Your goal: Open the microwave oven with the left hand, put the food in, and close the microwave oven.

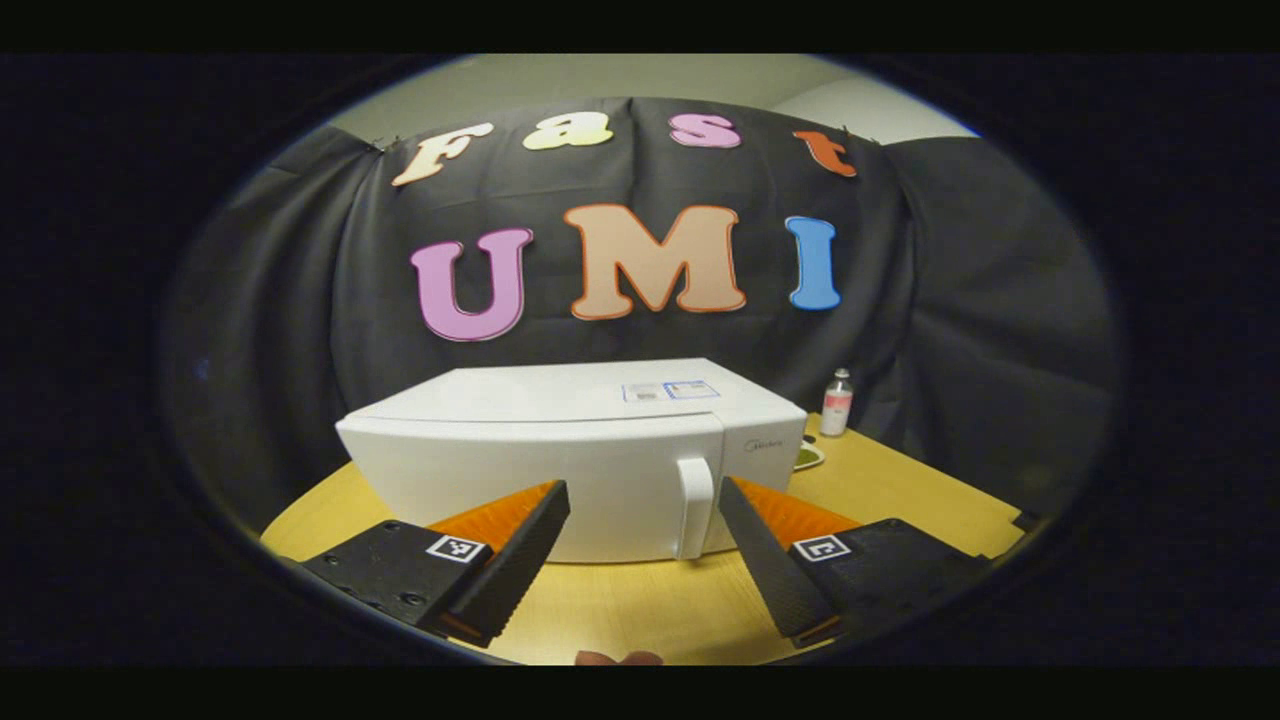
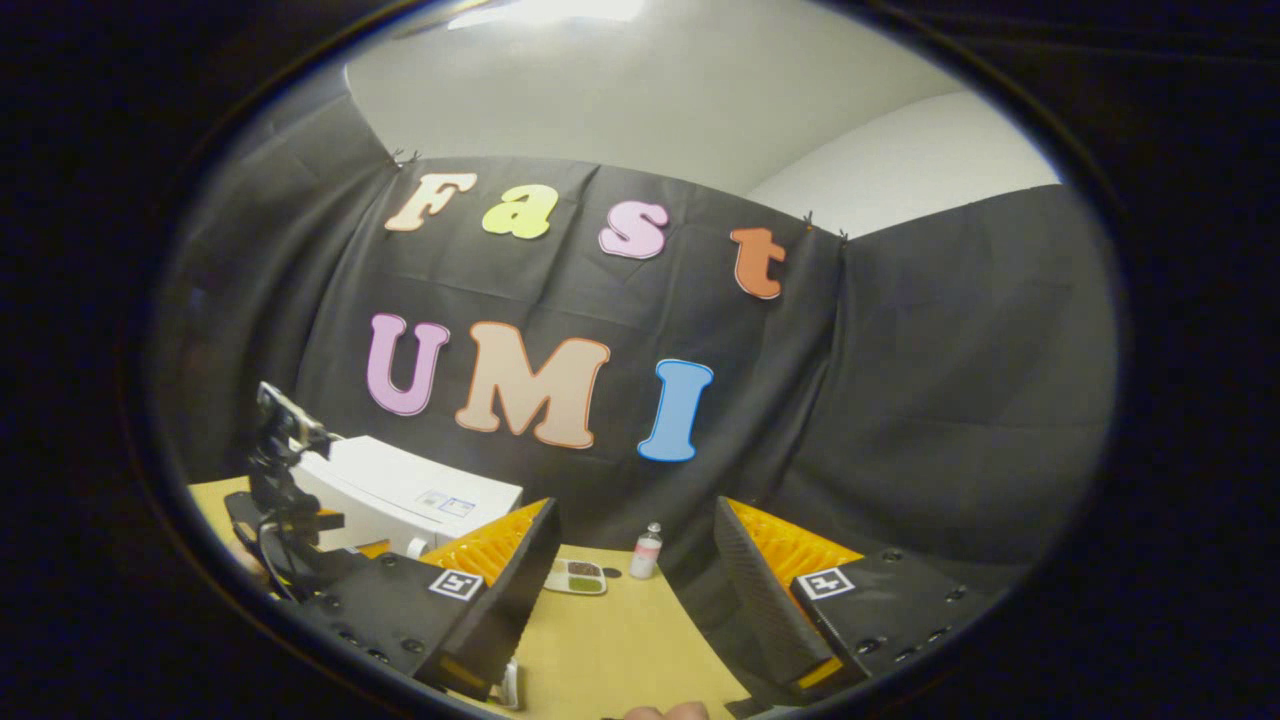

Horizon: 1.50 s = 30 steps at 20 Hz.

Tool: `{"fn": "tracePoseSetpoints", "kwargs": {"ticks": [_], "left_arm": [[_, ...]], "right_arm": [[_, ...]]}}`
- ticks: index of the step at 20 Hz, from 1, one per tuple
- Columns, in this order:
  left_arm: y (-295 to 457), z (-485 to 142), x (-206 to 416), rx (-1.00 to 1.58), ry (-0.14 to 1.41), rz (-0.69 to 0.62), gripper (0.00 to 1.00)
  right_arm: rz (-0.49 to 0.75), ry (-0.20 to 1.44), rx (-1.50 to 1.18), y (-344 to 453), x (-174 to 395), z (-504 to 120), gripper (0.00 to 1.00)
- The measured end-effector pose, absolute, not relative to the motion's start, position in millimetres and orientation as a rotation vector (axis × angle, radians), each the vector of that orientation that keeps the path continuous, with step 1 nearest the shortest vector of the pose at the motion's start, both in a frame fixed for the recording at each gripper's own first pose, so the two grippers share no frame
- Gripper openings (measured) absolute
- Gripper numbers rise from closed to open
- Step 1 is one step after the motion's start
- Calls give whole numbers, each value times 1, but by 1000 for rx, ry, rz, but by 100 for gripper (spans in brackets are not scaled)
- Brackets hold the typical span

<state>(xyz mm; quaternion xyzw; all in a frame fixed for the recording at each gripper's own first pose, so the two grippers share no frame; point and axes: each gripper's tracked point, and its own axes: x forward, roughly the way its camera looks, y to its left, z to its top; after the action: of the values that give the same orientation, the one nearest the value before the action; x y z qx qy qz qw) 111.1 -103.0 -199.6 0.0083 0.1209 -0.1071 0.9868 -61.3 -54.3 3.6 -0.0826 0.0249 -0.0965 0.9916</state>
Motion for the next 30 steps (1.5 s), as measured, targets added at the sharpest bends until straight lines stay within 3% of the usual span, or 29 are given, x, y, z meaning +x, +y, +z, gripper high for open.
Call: {"fn": "tracePoseSetpoints", "kwargs": {"ticks": [11, 15, 17, 19, 20, 23, 28, 30], "left_arm": [[-149, -276, 143, -9, 402, -268, 97], [-149, -276, 156, 10, 389, -252, 90], [-150, -276, 159, 19, 386, -252, 78], [-139, -279, 166, 41, 379, -214, 49], [-140, -275, 166, 17, 363, -224, 29], [-143, -276, 162, -5, 369, -246, 22], [-145, -276, 161, -7, 386, -280, 0], [-144, -276, 161, -3, 390, -287, 0]], "right_arm": [[-206, 65, -143, -56, -73, 0, 97], [-203, 67, -145, -60, -72, -1, 97], [-203, 63, -140, -61, -71, 1, 97], [-203, 66, -138, -64, -72, 0, 98], [-202, 68, -137, -65, -71, -1, 97], [-200, 71, -128, -64, -70, -1, 97], [-180, 70, -118, -55, -71, -1, 97], [-174, 69, -117, -53, -71, -1, 97]]}}
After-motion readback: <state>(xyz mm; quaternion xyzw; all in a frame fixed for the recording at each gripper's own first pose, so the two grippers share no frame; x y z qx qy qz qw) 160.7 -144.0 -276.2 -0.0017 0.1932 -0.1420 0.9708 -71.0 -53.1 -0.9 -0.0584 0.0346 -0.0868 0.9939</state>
